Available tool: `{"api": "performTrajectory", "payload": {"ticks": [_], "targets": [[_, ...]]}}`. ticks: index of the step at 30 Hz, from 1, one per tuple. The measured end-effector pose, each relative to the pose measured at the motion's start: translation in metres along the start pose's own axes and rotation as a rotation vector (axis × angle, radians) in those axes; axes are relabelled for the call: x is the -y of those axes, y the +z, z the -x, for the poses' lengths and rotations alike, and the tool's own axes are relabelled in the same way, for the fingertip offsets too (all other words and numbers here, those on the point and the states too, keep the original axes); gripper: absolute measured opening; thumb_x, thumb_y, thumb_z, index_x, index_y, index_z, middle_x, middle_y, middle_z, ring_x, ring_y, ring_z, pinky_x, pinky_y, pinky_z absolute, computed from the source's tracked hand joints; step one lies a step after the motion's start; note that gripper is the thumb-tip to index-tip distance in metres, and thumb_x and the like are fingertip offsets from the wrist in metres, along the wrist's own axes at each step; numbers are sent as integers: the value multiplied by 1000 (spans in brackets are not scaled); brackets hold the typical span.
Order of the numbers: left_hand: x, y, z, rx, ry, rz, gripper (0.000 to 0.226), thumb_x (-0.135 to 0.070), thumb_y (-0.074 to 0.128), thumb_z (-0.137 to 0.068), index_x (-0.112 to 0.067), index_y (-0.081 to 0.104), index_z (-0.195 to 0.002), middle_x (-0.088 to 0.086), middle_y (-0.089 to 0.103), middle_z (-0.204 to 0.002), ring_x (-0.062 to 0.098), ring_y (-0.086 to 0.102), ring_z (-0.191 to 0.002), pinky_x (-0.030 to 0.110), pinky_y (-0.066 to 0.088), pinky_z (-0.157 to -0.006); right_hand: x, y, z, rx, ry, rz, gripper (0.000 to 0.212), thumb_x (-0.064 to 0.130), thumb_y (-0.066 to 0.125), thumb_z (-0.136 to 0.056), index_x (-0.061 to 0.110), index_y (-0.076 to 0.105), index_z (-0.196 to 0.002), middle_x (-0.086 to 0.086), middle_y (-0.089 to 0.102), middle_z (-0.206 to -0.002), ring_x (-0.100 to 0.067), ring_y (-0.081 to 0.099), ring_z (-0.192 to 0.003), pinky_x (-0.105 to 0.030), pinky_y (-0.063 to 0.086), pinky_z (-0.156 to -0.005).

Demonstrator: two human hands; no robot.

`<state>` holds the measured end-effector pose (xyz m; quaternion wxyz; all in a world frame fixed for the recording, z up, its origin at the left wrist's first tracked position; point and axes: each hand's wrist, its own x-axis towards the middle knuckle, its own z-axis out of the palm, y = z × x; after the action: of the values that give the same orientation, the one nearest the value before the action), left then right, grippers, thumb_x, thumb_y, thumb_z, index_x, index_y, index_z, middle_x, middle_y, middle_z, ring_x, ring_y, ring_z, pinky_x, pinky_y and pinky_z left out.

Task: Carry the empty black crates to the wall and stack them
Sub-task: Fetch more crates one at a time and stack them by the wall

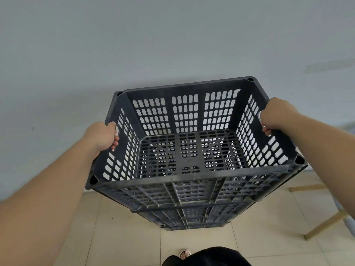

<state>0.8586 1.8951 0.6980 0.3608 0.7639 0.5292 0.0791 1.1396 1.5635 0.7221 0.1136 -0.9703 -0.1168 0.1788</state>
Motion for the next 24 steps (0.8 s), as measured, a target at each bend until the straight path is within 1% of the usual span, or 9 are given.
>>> {"api": "performTrajectory", "payload": {"ticks": [2, 4, 7, 8, 10, 13, 18, 22, 24], "targets": [[3, 3, 5, 8, -5, -24, 41, -28, 36, -110, 6, 58, -107, 13, 66, -75, 24, 60, -60, 30, 46, -60, 1, 1, -1, -50, -23, 48, 20, -3, 57, -87, -5, 70, -71, -8, 66, -51, -19, 60, -52, -25, 42, -49], [5, 0, 4, 22, -4, -42, 39, -28, 36, -110, 6, 52, -122, 13, 69, -80, 24, 63, -62, 30, 46, -58, 4, 1, -1, -92, -34, 65, 6, -6, 67, -79, -7, 63, -74, -13, 62, -58, -24, 56, -54, -27, 37, -47], [4, -4, -2, 17, 0, -42, 44, -30, 38, -109, 6, 50, -133, 13, 72, -86, 26, 65, -68, 33, 48, -61, 0, 6, -2, -108, 7, 36, 32, -8, 70, -74, -10, 49, -98, -18, 56, -75, -30, 54, -64, -30, 36, -48], [5, -3, -3, 2, 7, -52, 44, -30, 38, -109, 5, 52, -131, 12, 72, -86, 26, 65, -68, 33, 47, -61, -2, 9, -3, -124, 2, 43, 36, -6, 66, -78, -6, 43, -106, -18, 53, -79, -33, 54, -69, -31, 37, -49], [6, -1, -4, -26, 33, -83, 41, -30, 38, -109, 4, 57, -122, 11, 72, -85, 25, 65, -67, 32, 43, -60, -5, 16, -4, -181, -15, 64, 31, 3, 54, -89, 4, 35, -113, -14, 47, -78, -35, 53, -77, -34, 39, -55], [9, 3, -5, -56, 56, -102, 41, -30, 38, -108, 3, 61, -111, 10, 73, -82, 24, 65, -67, 31, 40, -58, -8, 23, -7, -255, -16, 109, 30, 10, 49, -94, 5, 38, -121, -8, 41, -73, -34, 51, -78, -39, 41, -63], [6, 5, -7, -80, 76, -121, 40, -28, 38, -108, -3, 65, -92, 12, 74, -80, 28, 67, -71, 36, 44, -69, -7, 19, -15, -253, -55, 80, 28, 7, 48, -91, 4, 40, -118, -8, 44, -74, -35, 54, -79, -38, 42, -62], [3, 4, -3, -91, 79, -174, 40, -27, 38, -108, -6, 63, -85, 12, 73, -79, 28, 68, -72, 35, 42, -65, -9, 24, -13, -272, -46, 79, 28, 7, 47, -91, 4, 40, -118, -8, 44, -74, -35, 53, -78, -38, 42, -62], [4, 3, -2, -100, 70, -203, 41, -28, 38, -107, -4, 64, -85, 12, 73, -78, 29, 68, -73, 36, 42, -67, -10, 27, -11, -276, -36, 89, 28, 7, 46, -91, 4, 39, -118, -10, 45, -76, -35, 53, -78, -40, 43, -62]]}}
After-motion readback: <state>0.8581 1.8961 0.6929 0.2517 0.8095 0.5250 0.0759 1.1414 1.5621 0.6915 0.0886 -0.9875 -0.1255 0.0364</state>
